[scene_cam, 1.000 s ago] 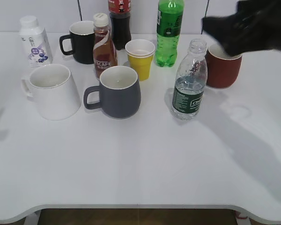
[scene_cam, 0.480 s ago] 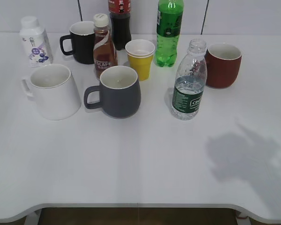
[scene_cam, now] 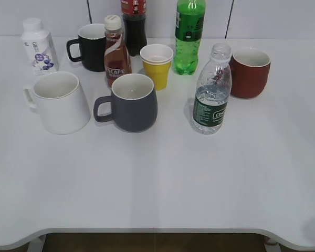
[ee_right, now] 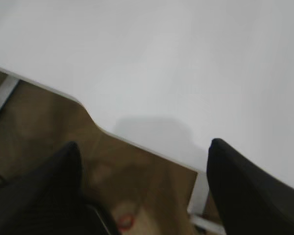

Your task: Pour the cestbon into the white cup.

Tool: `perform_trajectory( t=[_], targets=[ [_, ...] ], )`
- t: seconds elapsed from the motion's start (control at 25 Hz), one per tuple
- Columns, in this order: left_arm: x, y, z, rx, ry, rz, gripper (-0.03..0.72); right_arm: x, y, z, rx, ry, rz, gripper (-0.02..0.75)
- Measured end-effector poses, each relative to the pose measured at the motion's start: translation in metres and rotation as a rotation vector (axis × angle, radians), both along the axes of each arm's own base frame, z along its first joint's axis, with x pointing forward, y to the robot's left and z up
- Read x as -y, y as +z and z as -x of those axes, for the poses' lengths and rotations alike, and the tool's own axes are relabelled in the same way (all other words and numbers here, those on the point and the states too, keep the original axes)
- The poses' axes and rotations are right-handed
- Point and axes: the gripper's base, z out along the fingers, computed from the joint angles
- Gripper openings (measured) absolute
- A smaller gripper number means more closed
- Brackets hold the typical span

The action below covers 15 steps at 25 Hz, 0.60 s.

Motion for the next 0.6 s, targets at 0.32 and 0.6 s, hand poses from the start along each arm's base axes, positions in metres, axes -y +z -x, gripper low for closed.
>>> perform_trajectory(
  t=[0.32,0.6],
  targets=[
    [0.0004,-0.0006,-0.0002,-0.002,-0.007,-0.004,0.591,0.0061,-0.0062,0.0093,0.14,0.034,-0.102,0.596],
    [0.0004,-0.0006,-0.0002,-0.002,-0.008,-0.004,0.588,0.0061,-0.0061,0.0094,0.142,0.026,-0.102,0.596]
  ],
)
